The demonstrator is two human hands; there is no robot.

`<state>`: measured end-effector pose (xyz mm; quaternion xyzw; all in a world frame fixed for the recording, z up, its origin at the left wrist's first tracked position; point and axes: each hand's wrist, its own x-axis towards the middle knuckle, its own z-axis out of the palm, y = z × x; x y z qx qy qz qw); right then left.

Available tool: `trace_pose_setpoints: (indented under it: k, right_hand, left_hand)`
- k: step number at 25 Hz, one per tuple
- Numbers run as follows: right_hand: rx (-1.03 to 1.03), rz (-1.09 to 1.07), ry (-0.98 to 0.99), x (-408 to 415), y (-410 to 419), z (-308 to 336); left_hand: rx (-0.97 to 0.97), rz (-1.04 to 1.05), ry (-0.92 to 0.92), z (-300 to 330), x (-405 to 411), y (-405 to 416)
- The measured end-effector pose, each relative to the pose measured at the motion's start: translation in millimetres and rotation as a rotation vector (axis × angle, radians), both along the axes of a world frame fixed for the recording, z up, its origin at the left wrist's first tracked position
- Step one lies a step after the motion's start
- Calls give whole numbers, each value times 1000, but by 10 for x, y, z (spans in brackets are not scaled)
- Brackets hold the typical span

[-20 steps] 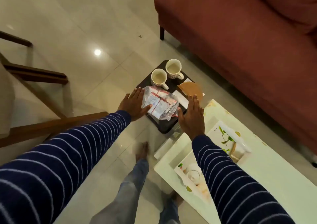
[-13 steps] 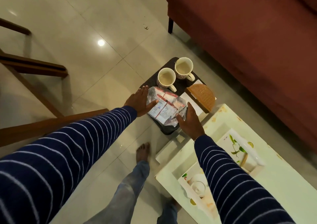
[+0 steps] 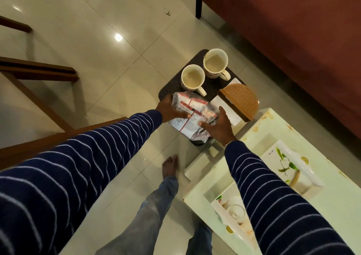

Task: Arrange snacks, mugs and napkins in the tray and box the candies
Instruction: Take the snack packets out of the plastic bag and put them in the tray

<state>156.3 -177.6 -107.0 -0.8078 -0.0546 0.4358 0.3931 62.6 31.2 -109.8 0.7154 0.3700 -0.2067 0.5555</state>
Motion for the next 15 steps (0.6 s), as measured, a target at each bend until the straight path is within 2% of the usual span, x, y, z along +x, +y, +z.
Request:
trace_pose_setpoints:
  k: [2, 5, 10, 15]
  right_hand:
    - [3, 6, 2, -25, -13, 24]
    - [28, 9, 25, -73, -98, 134]
    - [108, -5, 86, -136, -317, 591]
    - [181, 18, 9, -106, -630, 1309]
  left_hand:
    - [-102, -66, -16, 30, -7, 5]
    - [-97, -156, -56, 160, -45, -46]
    - [-127, -155, -134, 556, -200, -188]
    - [-23, -181, -201, 1277, -170, -443]
